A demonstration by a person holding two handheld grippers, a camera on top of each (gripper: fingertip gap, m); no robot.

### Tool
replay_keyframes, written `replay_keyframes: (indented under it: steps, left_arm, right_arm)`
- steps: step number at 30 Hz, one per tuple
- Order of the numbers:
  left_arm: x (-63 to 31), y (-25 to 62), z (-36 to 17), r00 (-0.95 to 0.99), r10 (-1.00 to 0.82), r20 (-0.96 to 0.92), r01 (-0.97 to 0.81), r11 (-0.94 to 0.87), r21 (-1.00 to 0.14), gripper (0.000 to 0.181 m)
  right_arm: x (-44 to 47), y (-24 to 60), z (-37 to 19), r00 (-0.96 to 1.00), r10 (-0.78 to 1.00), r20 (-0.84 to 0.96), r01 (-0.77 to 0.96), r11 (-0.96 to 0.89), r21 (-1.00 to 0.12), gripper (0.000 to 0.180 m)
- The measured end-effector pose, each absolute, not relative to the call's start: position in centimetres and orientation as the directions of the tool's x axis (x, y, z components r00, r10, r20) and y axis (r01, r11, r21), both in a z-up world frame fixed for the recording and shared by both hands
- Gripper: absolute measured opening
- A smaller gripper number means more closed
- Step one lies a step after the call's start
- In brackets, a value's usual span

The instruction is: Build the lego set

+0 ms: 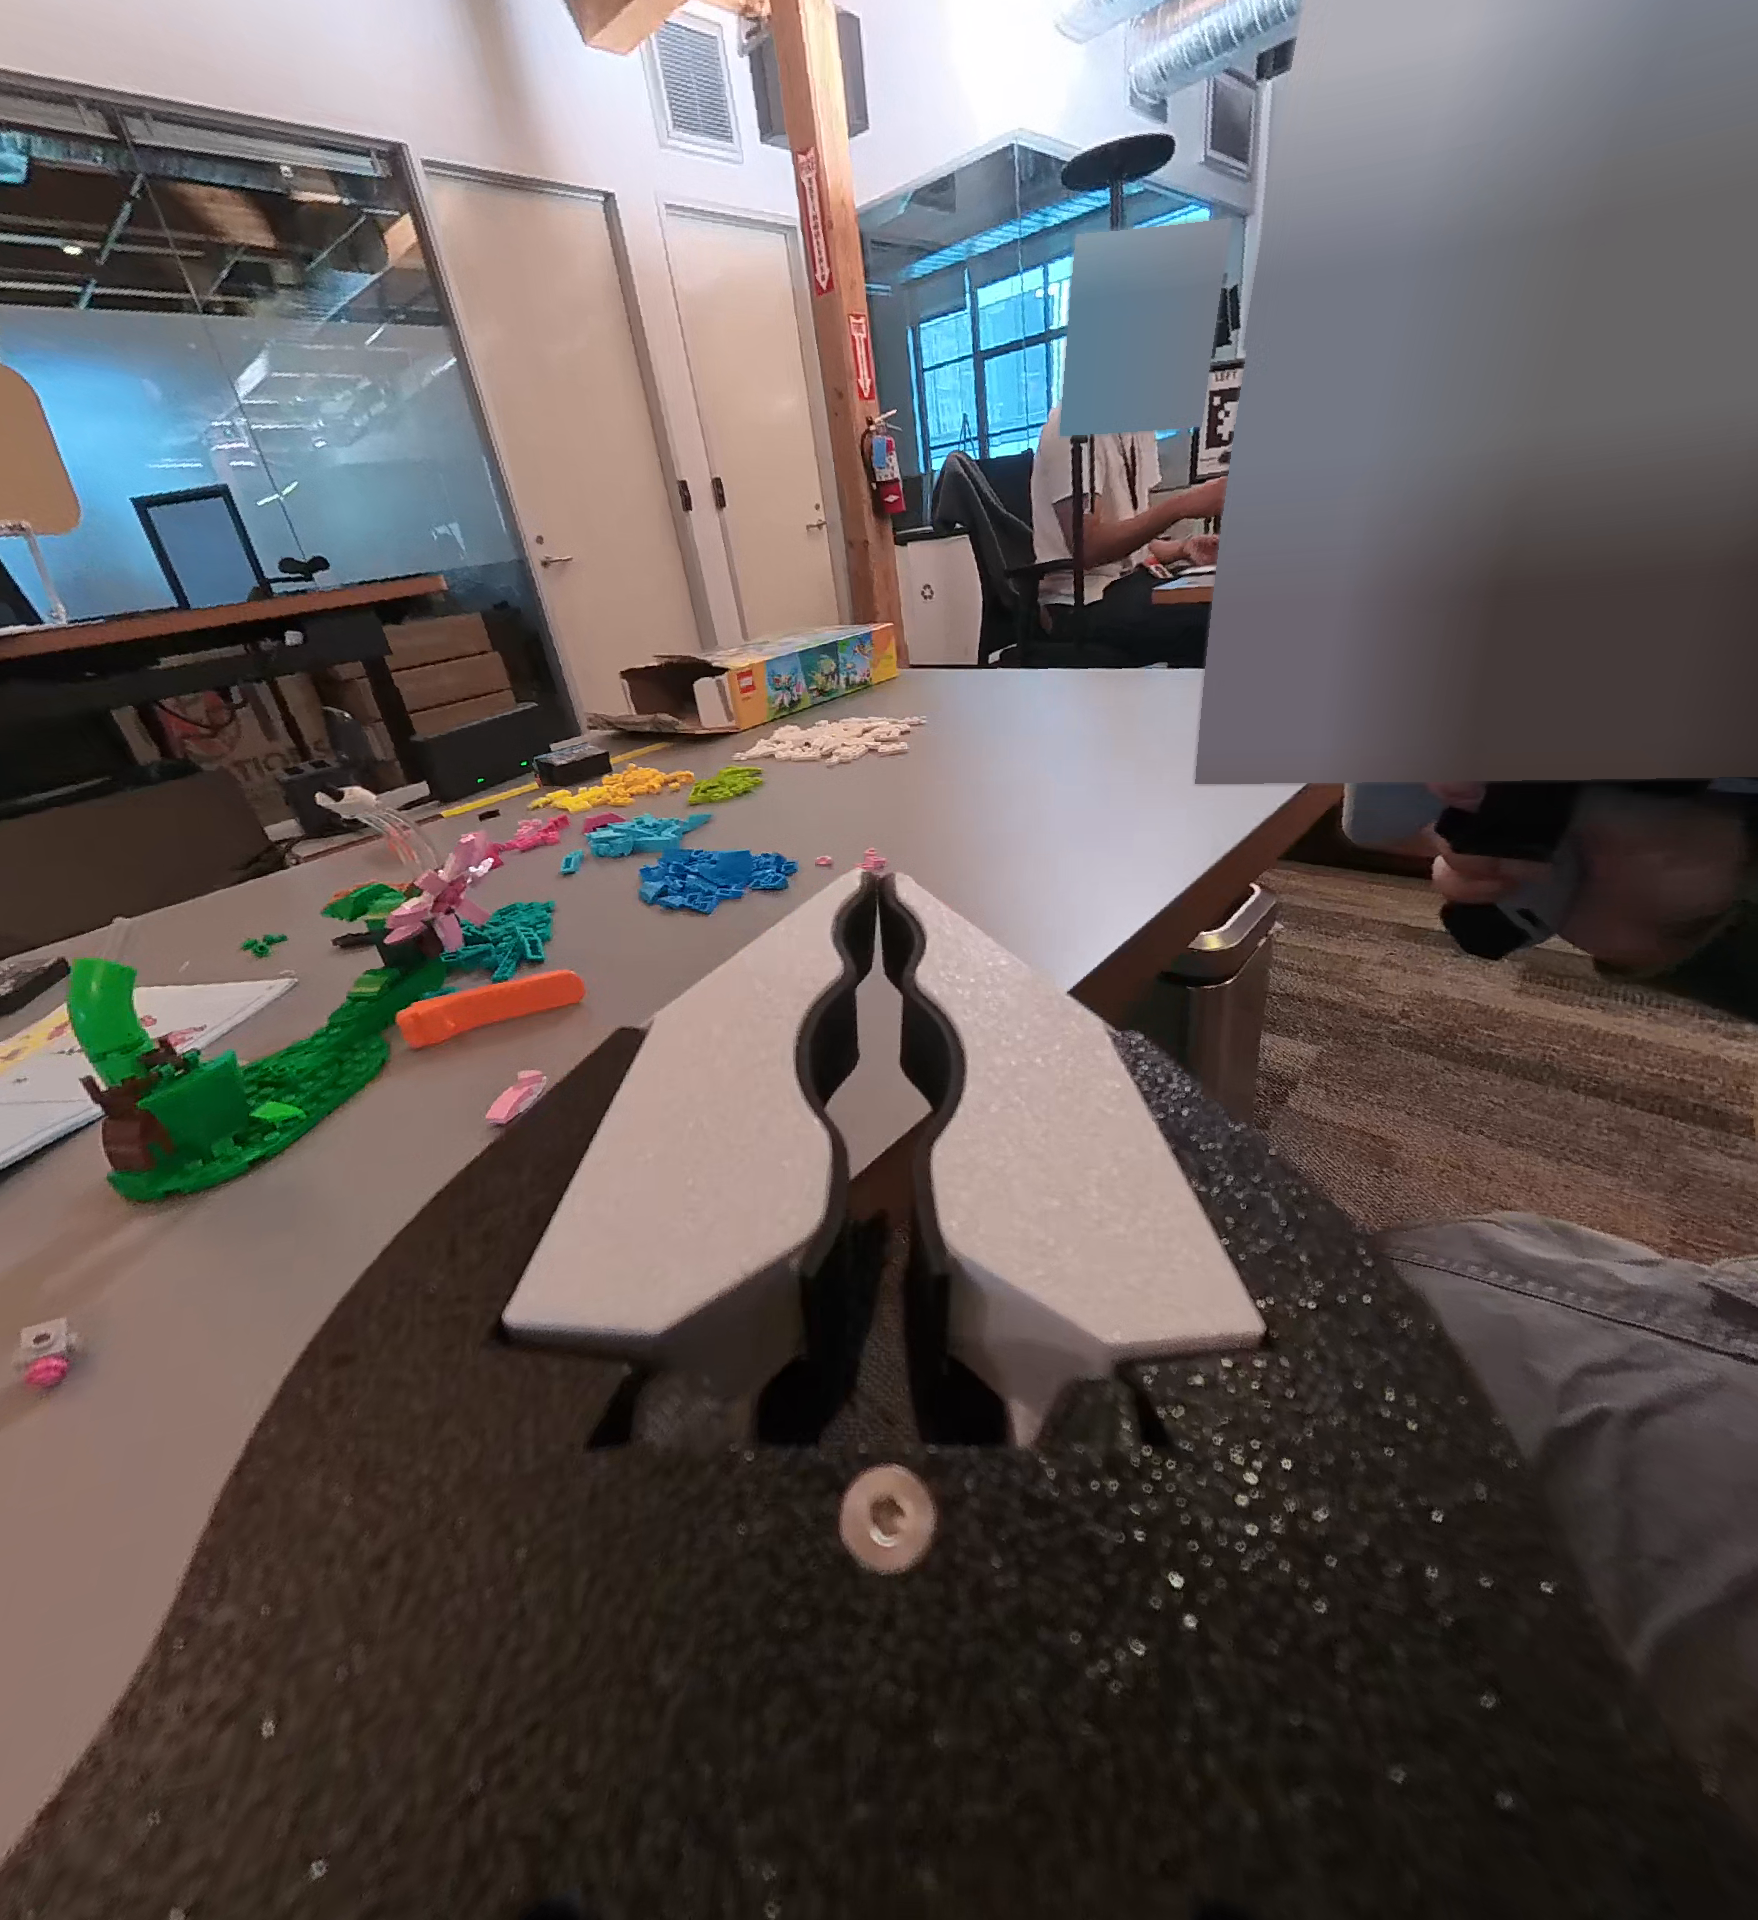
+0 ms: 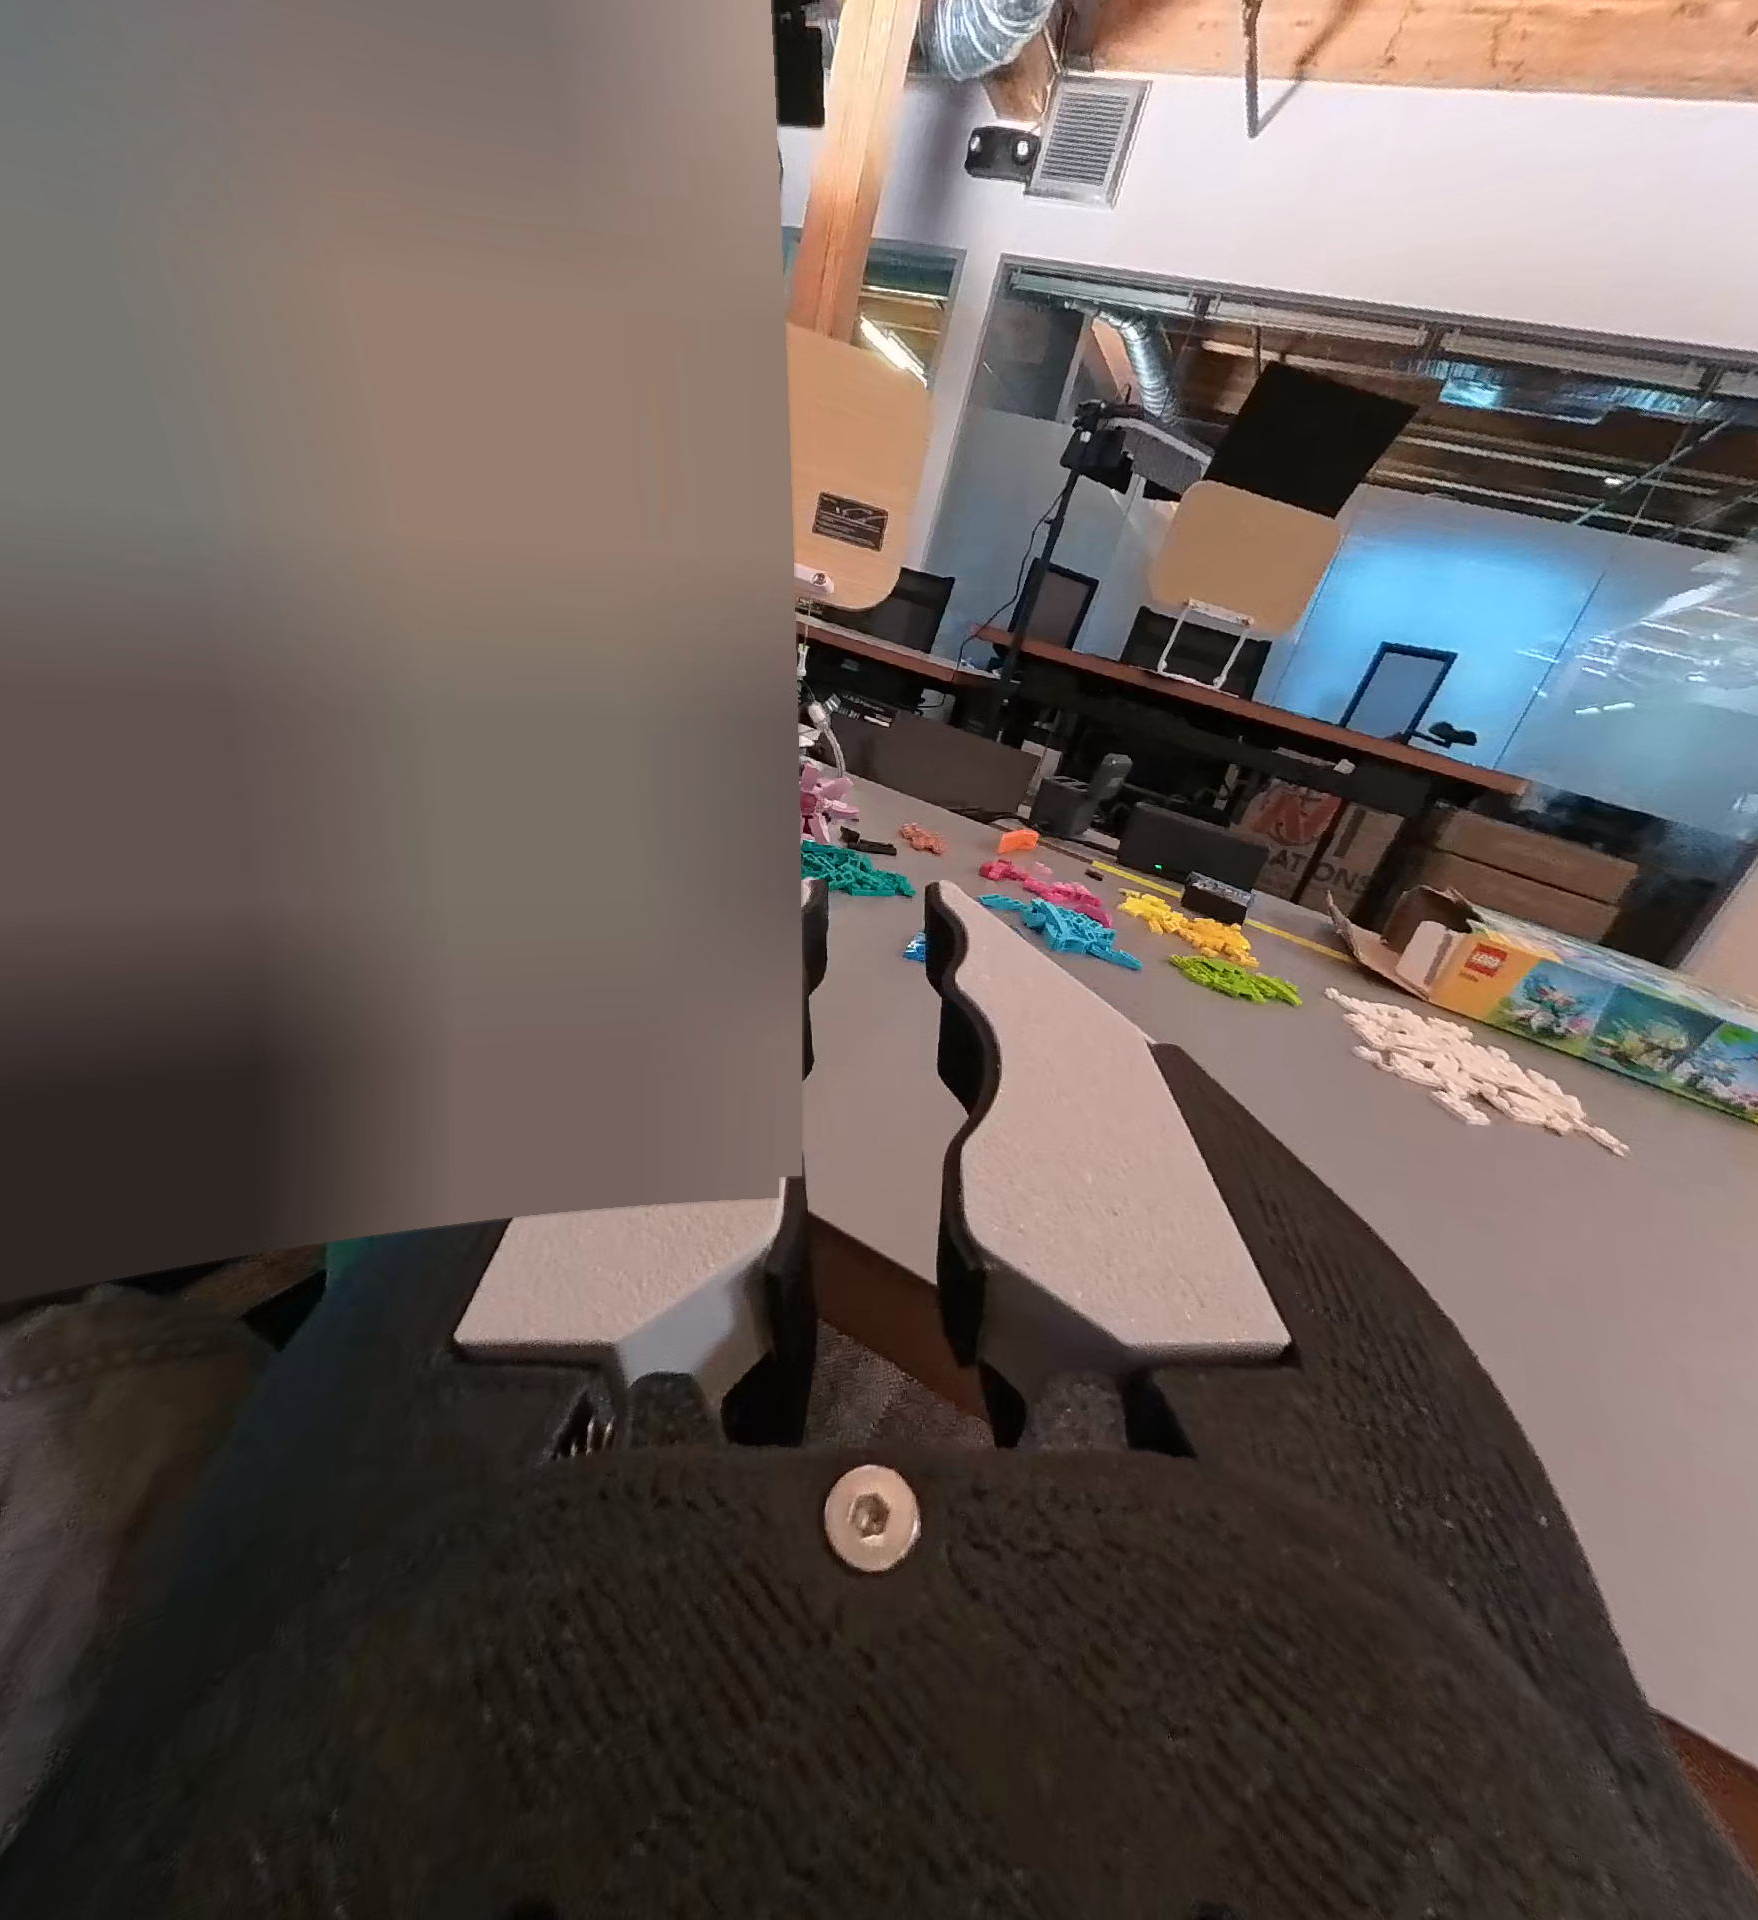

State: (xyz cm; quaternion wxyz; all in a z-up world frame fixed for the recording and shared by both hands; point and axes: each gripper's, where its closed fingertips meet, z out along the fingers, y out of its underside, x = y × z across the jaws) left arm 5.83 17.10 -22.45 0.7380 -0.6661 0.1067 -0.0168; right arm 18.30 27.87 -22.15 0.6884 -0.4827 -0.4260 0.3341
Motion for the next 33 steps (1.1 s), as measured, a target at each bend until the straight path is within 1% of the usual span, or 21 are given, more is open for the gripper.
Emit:
replay_keyframes:
  steps: [1, 9, 12, 15, 19, 22, 28, 33]
  left_arm:
    - [5.9, 17.2, -22.4, 0.976, -0.169, -0.141, -0.122, 0.113, -0.986, 0.000]
    - [5.9, 18.7, -23.2, 0.972, -0.195, -0.127, -0.111, 0.089, -0.990, 0.000]
    - [6.0, 19.0, -23.9, 0.971, -0.219, -0.099, -0.089, 0.055, -0.995, 0.001]
    - [6.6, 19.1, -24.7, 0.962, -0.264, -0.069, -0.070, 0.008, -0.998, 0.000]
    - [6.7, 18.7, -25.0, 0.959, -0.274, -0.069, -0.077, -0.019, -0.997, 0.000]
    - [6.7, 17.9, -25.5, 0.960, -0.261, -0.101, -0.114, -0.036, -0.993, 0.000]
    - [6.3, 16.3, -26.9, 0.953, -0.222, -0.205, -0.228, -0.082, -0.970, 0.000]
    - [6.5, 15.2, -26.7, 0.951, -0.213, -0.223, -0.244, -0.074, -0.967, 0.000]
  right_arm:
    - [18.4, 27.9, -22.2, 0.416, 0.870, 0.265, -0.044, 0.311, -0.949, 0.017]
    - [19.1, 29.2, -23.2, 0.439, 0.865, 0.242, -0.011, 0.275, -0.961, 0.018]
    - [19.0, 29.4, -23.7, 0.434, 0.860, 0.270, 0.034, 0.283, -0.958, 0.018]
    - [18.9, 29.9, -24.7, 0.443, 0.845, 0.299, 0.113, 0.278, -0.954, 0.018]
    - [18.6, 29.9, -26.1, 0.423, 0.843, 0.333, 0.195, 0.274, -0.942, 0.007]
    - [18.4, 29.8, -26.7, 0.409, 0.856, 0.318, 0.210, 0.250, -0.945, 0.000]
    - [18.5, 29.5, -26.8, 0.406, 0.880, 0.247, 0.192, 0.182, -0.964, 0.000]
    - [18.6, 28.2, -27.0, 0.389, 0.885, 0.255, 0.205, 0.187, -0.961, 0.000]
